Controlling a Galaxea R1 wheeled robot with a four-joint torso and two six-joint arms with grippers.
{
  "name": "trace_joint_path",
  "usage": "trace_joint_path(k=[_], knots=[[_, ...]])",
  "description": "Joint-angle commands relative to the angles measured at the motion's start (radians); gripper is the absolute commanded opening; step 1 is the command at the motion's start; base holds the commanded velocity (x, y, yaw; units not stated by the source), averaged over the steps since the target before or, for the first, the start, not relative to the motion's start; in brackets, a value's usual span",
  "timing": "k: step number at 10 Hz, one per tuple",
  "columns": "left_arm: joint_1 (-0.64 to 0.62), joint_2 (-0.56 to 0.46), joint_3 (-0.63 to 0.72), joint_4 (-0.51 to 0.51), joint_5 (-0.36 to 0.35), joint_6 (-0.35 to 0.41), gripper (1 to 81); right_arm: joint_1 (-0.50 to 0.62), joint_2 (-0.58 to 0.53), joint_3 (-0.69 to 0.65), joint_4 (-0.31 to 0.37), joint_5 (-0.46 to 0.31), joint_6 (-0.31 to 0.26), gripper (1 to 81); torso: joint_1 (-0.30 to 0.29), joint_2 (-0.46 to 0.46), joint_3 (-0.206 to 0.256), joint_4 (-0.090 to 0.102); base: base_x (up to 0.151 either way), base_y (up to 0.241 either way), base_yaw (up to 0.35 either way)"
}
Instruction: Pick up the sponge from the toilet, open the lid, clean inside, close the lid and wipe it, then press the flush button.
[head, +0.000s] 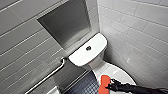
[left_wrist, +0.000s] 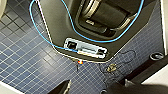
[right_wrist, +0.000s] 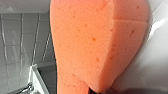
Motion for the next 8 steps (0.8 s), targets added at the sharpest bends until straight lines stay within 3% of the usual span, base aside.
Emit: trace_joint_path(k=[1, 3, 8], knots=[[0.035, -0.023, -0.008, 0.011, 0.063, 0.003, 81.1, 0.01, -0.213, 0.292, 0.007, 0.075, 0.004, 1.0, 0.0, 0.0, 0.0, 0.0, 0.0, 0.0, 0.0], [0.035, -0.023, -0.008, 0.011, 0.063, 0.003, 81.1, -0.064, -0.284, 0.349, 0.005, 0.13, 0.002, 1.0, 0.0, 0.0, 0.0, 0.0, 0.0, 0.0, 0.0], [0.035, -0.035, -0.008, 0.011, 0.058, 0.003, 81.1, -0.202, -0.322, 0.317, 0.001, 0.205, 0.001, 1.0, 0.0, 0.0, 0.0, 0.0, 0.0, 0.0, 0.0]])
